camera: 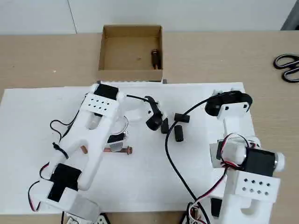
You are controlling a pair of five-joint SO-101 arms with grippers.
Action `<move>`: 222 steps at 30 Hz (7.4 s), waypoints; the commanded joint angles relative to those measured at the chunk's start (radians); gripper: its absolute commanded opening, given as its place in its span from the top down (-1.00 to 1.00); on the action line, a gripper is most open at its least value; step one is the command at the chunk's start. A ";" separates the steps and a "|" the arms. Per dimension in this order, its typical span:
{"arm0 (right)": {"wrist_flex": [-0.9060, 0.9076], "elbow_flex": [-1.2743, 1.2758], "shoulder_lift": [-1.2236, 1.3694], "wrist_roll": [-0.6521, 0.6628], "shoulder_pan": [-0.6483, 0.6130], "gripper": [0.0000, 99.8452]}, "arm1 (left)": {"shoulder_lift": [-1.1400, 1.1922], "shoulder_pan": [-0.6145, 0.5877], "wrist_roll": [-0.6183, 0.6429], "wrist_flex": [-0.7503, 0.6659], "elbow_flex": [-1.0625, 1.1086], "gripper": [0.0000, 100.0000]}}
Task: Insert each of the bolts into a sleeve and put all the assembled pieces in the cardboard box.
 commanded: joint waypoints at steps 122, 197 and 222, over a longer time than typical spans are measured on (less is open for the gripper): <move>-0.223 0.193 -0.657 -0.233 -0.346 0.99 | -1.079 -0.153 1.135 -0.222 0.346 0.99; -0.780 0.724 -0.717 -0.226 -1.044 0.99 | -1.694 0.334 1.590 -0.354 0.823 0.99; -0.780 0.724 -0.717 -0.226 -1.044 0.99 | -1.692 0.367 1.458 -0.311 0.865 0.46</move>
